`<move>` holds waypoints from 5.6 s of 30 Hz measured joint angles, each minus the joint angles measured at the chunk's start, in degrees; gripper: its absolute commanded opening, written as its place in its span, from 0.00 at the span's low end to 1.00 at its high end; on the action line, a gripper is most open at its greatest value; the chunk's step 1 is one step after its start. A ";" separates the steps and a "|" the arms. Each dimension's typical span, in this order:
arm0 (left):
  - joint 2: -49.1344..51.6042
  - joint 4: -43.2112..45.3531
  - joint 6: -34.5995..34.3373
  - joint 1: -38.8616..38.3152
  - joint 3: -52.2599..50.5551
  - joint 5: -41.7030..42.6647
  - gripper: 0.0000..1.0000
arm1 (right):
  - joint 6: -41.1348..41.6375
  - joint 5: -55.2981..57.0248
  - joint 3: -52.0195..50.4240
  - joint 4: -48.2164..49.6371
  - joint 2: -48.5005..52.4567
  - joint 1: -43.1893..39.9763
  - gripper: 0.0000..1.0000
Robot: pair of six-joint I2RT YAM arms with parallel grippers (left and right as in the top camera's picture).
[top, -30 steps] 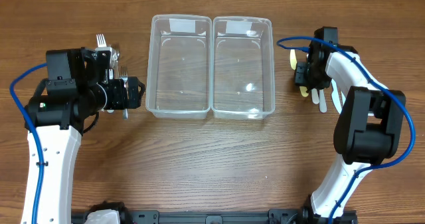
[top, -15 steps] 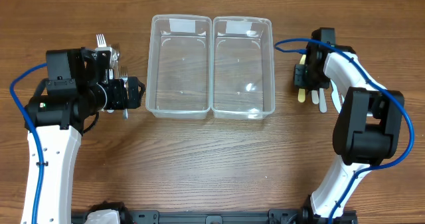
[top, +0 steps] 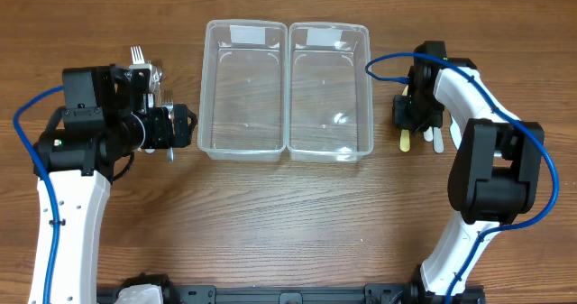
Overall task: Pack container
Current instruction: 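Close right gripper on the yellow plastic knife handle, then carry yellow knife into right container and release it, then lower right gripper and grasp the white plastic knife, then carry white knife into right container and release it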
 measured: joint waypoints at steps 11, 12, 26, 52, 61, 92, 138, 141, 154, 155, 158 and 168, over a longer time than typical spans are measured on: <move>0.00 0.00 0.00 0.02 0.00 -0.02 1.00 | 1.51 -6.78 6.71 -2.27 -8.83 0.50 0.04; 0.00 0.00 0.00 0.00 0.00 -0.02 1.00 | 1.51 -7.45 6.84 -2.34 -10.71 0.92 0.04; 0.00 0.00 0.00 0.00 0.00 -0.02 1.00 | 3.56 -11.65 7.91 0.39 -17.40 17.22 0.04; 0.22 -0.02 0.00 -1.75 0.00 -0.20 1.00 | 7.30 -11.04 7.45 5.49 -2.03 23.71 0.45; 0.26 -0.02 0.00 -1.75 0.00 -0.22 1.00 | 7.02 -6.51 8.70 4.72 -14.78 18.27 0.70; 0.31 -0.02 0.00 -1.75 0.00 -0.20 1.00 | 4.31 -2.97 9.14 0.15 5.14 -6.58 0.41; 0.31 -0.02 0.00 -1.75 0.00 -0.22 1.00 | 4.28 -3.89 9.55 -7.34 5.22 -5.09 0.04; 0.31 -0.02 0.00 -1.75 0.00 -0.20 1.00 | 4.33 -6.10 9.60 -7.32 0.74 -4.04 0.04; 0.31 -0.02 0.00 -1.75 0.00 -0.22 1.00 | 4.46 -13.49 11.67 -6.86 -19.93 6.08 0.04; 0.31 -0.02 0.00 -1.75 0.00 -0.20 1.00 | 4.46 -13.51 11.67 -6.80 -19.74 7.52 0.04; 0.31 0.00 0.00 -1.75 0.00 -0.22 1.00 | 4.46 -13.16 11.61 -3.82 -18.58 13.07 0.04; 0.31 -0.02 0.00 -1.75 0.00 -0.20 1.00 | 4.46 -9.79 5.88 6.21 -9.55 22.18 0.04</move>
